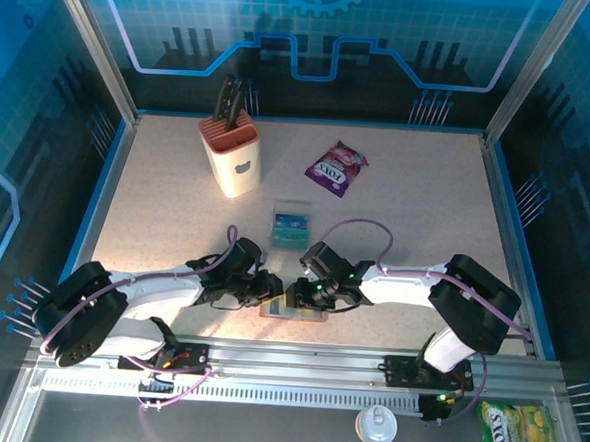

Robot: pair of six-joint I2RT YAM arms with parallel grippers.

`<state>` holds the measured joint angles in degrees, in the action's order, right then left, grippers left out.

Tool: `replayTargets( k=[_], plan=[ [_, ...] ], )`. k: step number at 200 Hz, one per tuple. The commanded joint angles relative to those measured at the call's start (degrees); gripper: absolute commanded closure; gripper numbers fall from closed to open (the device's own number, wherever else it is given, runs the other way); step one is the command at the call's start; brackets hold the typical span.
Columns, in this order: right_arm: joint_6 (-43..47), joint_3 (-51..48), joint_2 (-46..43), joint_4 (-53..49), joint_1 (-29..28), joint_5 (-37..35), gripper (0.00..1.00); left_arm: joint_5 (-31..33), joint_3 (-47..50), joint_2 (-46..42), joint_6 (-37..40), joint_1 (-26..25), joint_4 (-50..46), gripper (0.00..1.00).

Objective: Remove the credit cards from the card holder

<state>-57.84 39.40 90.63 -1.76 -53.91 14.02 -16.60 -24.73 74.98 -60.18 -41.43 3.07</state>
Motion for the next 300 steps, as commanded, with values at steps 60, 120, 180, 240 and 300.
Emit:
replayTargets(
  k=[60, 120, 180, 240, 300],
  plan=[
    [2.3, -0.9, -8.7, -6.1, 2.1, -3.5, 0.62, -2.6, -2.4, 0.8, -2.0, -0.8, 2.4, 0.74],
    [3.2, -4.3, -17.3, -9.2, 5.6, -5.4, 0.62, -2.7, -6.5, 3.2, -1.4, -2.2, 0.7, 0.76],
    [4.3, -8.6, -28.6, -12.6, 9.2, -7.8, 0.63, -2.0, -12.0, 10.4, -0.9, -5.4, 0.6, 0.79],
    [4.5, -13.4, -38.3, -14.6, 12.3, -7.4, 0.65, -3.2, -21.0, 19.1, 0.3, -8.4, -1.0, 0.75],
    [4.5, -14.3, -40.3, -15.5, 13.3, -6.4, 0.64, -3.6, -25.7, 22.5, 1.5, -9.1, -2.8, 0.67]
  ],
)
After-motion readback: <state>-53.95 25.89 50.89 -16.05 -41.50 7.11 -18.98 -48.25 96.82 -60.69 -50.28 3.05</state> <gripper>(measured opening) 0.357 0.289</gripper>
